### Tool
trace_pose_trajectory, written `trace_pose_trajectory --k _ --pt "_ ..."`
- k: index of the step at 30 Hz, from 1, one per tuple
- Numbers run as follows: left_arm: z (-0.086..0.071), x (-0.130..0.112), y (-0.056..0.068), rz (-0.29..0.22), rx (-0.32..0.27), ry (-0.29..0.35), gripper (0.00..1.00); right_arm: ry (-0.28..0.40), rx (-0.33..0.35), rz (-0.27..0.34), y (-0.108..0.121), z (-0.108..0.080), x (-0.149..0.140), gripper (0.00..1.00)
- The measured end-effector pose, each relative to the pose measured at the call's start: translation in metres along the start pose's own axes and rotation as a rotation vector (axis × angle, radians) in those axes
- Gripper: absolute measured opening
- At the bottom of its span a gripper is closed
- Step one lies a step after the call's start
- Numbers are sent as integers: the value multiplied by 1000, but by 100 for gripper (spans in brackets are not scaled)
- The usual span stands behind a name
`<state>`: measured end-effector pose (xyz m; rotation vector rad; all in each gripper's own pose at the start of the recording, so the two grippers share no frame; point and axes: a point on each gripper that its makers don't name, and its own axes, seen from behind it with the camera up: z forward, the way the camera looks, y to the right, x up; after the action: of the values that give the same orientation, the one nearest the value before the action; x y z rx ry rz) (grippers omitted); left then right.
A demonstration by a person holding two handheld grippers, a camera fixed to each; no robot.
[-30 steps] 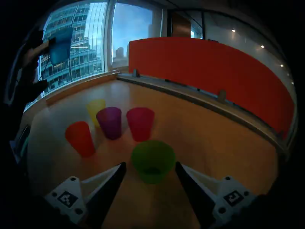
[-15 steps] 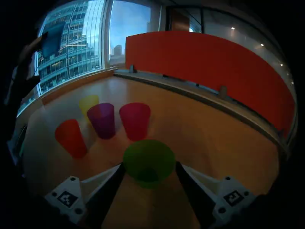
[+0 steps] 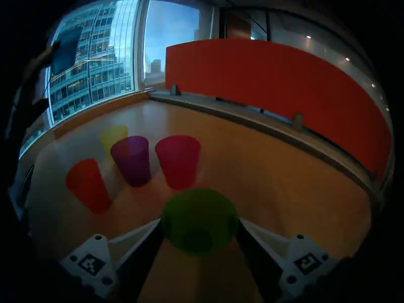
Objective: Pour water
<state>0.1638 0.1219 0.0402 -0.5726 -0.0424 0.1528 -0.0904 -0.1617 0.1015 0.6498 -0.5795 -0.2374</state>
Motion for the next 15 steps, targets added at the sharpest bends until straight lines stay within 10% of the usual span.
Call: trace_pose_trajectory --k 15 --pt "-1 3 0 -12 -1 13 85 82 -10 -4 -2 -28 26 91"
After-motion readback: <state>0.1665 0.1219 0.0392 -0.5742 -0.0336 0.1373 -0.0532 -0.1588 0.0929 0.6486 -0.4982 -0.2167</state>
